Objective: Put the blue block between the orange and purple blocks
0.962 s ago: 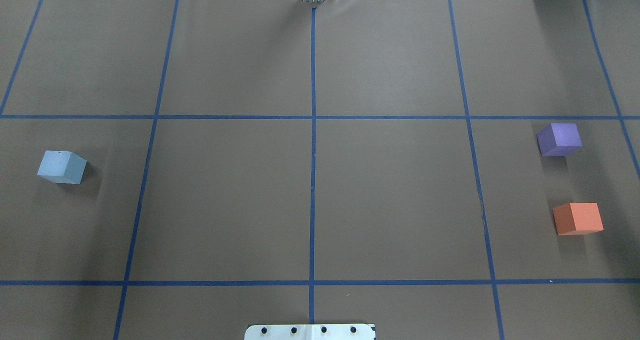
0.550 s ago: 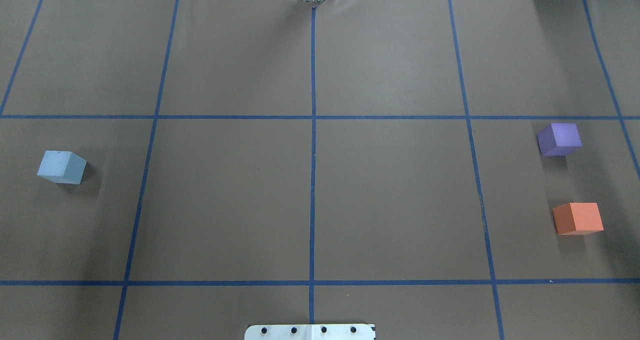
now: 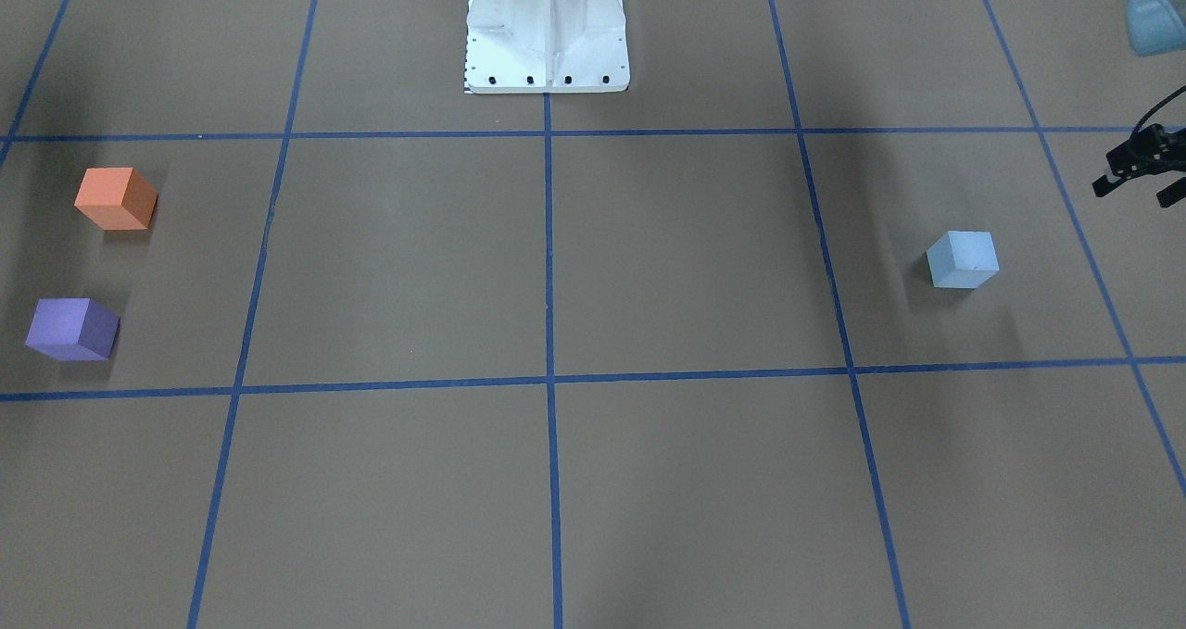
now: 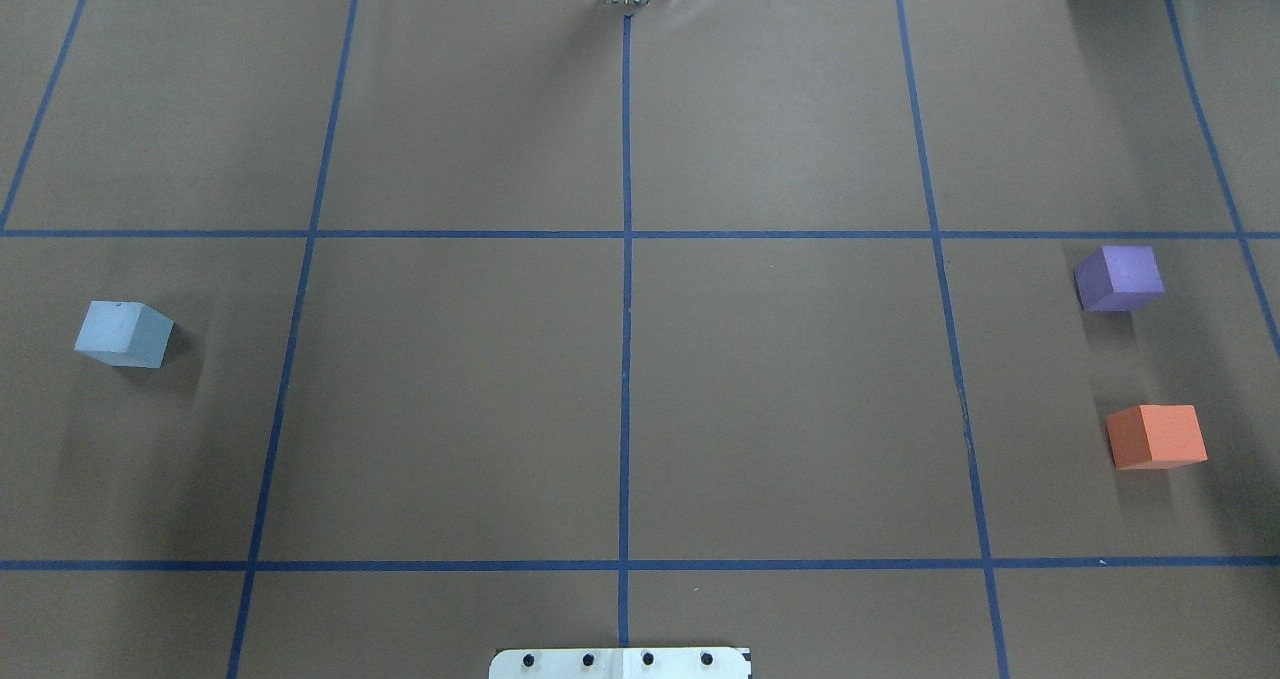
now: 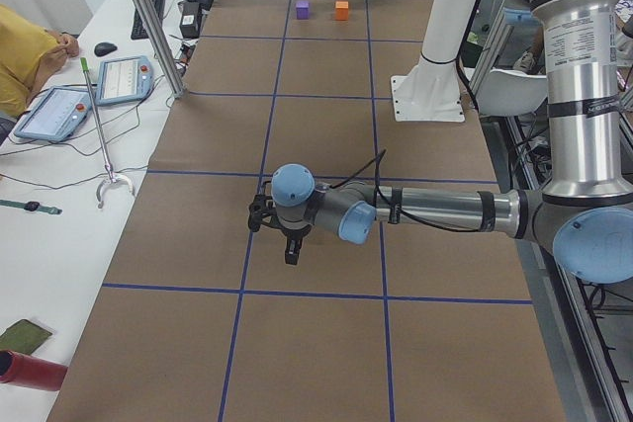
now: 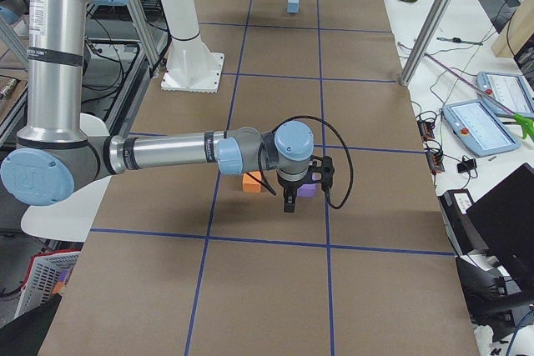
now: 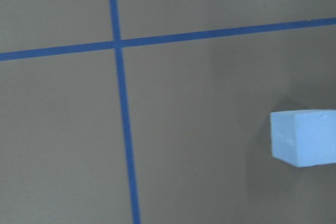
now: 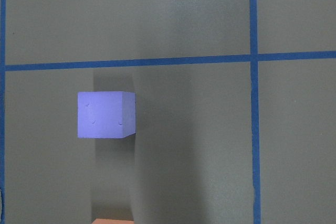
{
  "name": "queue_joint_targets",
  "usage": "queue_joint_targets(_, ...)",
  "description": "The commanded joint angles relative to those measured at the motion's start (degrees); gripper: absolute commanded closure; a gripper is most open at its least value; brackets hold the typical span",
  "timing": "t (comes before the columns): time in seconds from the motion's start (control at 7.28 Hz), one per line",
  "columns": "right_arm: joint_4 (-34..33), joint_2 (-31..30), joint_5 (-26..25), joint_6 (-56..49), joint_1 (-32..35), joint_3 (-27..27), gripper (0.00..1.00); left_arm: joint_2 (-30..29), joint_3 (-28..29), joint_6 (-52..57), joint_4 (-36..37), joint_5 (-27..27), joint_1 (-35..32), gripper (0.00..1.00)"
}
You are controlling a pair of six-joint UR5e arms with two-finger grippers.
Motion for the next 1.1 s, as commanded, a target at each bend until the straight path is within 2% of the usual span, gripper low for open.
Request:
queue_joint_targets(0.0,0.09,-0.06,0.03,-0.06,-0.06,-0.08,0.0,-0.83,0.16,-10.85,-7.76,1.7,8.27,0.0)
queue_joint_targets(0.27,0.09,-0.06,0.12,-0.06,-0.06,0.1,0.0,-3.02,0.42,-14.98,-7.76,8.62,15.02,0.0)
queue_joint_targets(0.55,0.09,-0.06,0.12,-0.06,-0.06,0.27,0.0,-4.7,0.95,-18.61,-7.68,11.1,18.64,0.0)
queue_joint_targets(0.69,0.09,-0.06,0.12,-0.06,-0.06,0.27,0.0,-6.36,2.6,-18.7,-7.68,13.47,20.05,0.0)
queue_joint_targets(0.96,0.18,-0.06,0.21,0.03,-0.06,0.36,0.0,-7.86,5.68,-18.35,-7.85,14.37,20.59,0.0)
